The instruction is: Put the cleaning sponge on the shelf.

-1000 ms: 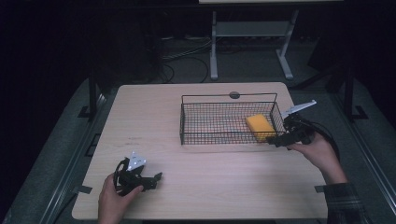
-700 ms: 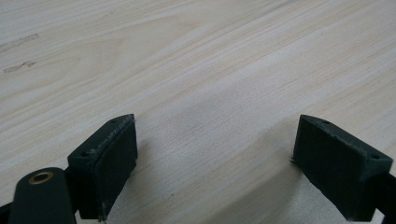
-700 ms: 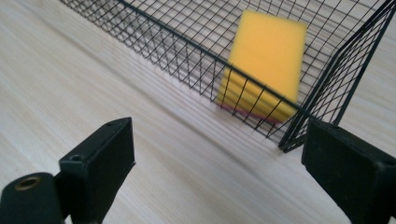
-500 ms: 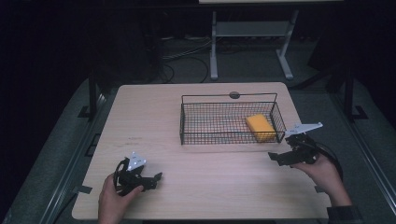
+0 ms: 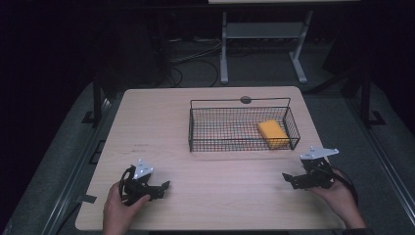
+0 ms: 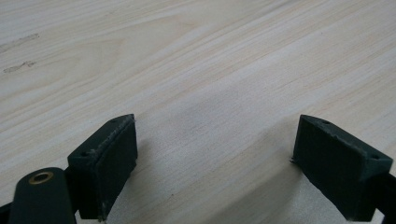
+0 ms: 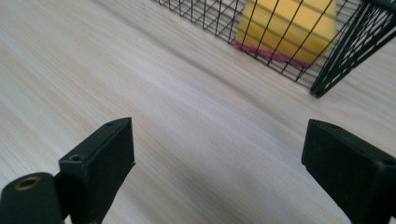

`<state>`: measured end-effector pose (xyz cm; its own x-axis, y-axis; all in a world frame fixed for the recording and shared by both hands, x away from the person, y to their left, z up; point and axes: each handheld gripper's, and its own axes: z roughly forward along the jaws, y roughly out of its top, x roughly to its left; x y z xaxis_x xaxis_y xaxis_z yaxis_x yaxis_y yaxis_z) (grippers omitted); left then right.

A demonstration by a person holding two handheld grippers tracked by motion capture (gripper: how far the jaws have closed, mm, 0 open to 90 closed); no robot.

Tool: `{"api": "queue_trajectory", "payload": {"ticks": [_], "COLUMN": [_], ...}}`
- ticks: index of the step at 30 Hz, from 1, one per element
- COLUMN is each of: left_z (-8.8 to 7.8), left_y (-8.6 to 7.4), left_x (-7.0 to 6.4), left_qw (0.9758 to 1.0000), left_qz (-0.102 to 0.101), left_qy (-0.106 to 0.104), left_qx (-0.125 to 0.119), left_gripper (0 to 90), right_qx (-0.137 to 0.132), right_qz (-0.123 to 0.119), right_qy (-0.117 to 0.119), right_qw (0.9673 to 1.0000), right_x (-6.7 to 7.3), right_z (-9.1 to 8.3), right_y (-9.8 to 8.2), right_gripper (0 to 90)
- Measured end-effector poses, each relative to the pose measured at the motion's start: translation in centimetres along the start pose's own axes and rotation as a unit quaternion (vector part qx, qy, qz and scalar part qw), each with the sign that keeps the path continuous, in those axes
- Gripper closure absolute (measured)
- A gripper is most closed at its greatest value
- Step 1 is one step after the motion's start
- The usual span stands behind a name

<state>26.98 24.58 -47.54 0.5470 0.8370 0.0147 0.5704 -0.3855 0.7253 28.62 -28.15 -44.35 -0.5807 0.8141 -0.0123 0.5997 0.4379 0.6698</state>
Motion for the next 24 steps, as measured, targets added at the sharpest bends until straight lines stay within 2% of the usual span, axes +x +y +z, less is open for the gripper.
{"api": "queue_trajectory", "payload": {"ticks": [5,9,13,18,23,24], "left_z": [0.0,0.0,0.0,0.0,0.0,0.0], "left_y": [0.0,0.0,0.0,0.0,0.0,0.0], "left_x": [0.0,0.0,0.0,0.0,0.0,0.0], "left_qw": [1.0,1.0,1.0,1.0,1.0,1.0], "left_qz": [-0.001,0.0,0.0,0.0,0.0,-0.001], "left_qy": [0.0,0.0,0.0,0.0,0.0,0.0], "left_qx": [0.0,0.0,0.0,0.0,0.0,-0.001], "left_gripper": [12.8,12.8,12.8,12.8,12.8,12.8], "right_qx": [-0.005,-0.009,0.002,0.011,0.002,-0.006], "right_qz": [0.002,0.013,0.008,0.011,0.015,0.01], "right_qy": [0.007,0.01,0.006,0.016,0.019,0.02], "right_qw": [1.0,0.9998,0.9999,0.9997,0.9997,0.9997], "right_x": [-0.1,-0.2,-0.1,0.0,0.1,0.2], "right_z": [0.3,0.5,0.7,1.3,1.4,1.6], "right_y": [-1.4,-2.4,-2.9,-3.4,-3.6,-3.8], "right_gripper": [8.9,8.9,8.4,6.9,3.6,2.1]}}
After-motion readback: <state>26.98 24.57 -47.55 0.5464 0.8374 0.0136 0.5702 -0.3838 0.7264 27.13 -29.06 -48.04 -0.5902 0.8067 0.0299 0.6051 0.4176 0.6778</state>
